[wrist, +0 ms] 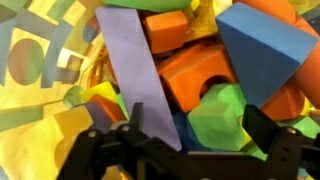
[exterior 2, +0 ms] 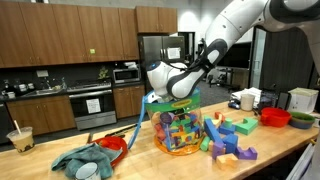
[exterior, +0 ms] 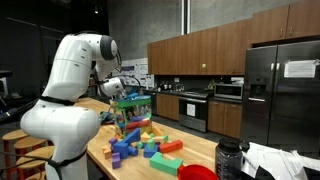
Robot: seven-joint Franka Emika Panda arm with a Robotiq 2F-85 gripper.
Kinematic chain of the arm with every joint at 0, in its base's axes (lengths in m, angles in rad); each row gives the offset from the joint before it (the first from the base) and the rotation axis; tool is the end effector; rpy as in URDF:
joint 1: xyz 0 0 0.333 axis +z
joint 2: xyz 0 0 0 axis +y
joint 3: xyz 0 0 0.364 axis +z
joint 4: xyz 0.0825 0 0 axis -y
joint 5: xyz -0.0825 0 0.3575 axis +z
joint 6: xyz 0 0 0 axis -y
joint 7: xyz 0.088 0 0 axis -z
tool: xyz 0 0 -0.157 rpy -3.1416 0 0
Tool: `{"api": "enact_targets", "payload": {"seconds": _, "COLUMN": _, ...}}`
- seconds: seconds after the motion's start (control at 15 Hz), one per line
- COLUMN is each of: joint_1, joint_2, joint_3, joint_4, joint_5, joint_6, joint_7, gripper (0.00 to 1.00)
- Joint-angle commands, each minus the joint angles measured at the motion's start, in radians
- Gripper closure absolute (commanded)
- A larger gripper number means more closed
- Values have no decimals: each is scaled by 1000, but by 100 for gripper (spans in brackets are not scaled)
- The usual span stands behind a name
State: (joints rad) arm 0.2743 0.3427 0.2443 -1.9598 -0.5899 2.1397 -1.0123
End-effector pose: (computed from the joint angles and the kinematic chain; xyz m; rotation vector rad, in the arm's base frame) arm 0.5405 0.2464 0.3139 1.6374 2.2476 -0.3196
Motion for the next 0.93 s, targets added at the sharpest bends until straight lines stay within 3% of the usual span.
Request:
{"api": "enact_targets", "payload": {"seconds": 0.0, "joint_1": 2, "joint_2": -1, "joint_3": 2, "joint_4": -14, "joint_5": 1, "joint_6": 9, "joint_7": 21, "gripper": 0}}
{"api": "enact_targets", "payload": {"seconds": 0.87, "joint_1": 3, "joint_2": -3, "joint_3": -9, "joint_4": -37, "joint_5": -128, "joint_6": 26, "joint_7": 69, "gripper": 0}}
